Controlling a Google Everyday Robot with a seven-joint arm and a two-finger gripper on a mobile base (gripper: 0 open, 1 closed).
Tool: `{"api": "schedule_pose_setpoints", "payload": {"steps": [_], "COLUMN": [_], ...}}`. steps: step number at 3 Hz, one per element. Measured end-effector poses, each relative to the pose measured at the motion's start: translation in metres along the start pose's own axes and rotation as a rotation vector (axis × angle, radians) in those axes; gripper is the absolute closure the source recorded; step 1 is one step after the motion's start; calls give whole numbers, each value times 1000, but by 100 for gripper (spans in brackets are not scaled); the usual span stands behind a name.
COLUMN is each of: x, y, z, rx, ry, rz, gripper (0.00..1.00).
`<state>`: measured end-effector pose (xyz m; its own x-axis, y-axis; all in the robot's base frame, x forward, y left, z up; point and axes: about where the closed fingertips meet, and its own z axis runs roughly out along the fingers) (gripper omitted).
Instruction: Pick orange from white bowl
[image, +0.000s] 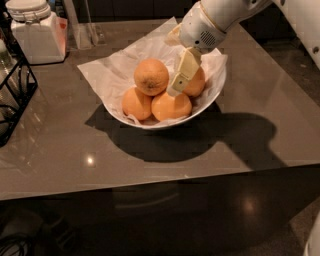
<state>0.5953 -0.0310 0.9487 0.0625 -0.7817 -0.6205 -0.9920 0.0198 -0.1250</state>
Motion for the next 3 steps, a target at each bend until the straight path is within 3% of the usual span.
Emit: {"api": "schedule_pose_setpoints", "payload": {"steps": [3], "x": [-8], "y": [-13], "z": [46], "rx": [-93], "ry": [-144], "rz": [96], "gripper": [0]}}
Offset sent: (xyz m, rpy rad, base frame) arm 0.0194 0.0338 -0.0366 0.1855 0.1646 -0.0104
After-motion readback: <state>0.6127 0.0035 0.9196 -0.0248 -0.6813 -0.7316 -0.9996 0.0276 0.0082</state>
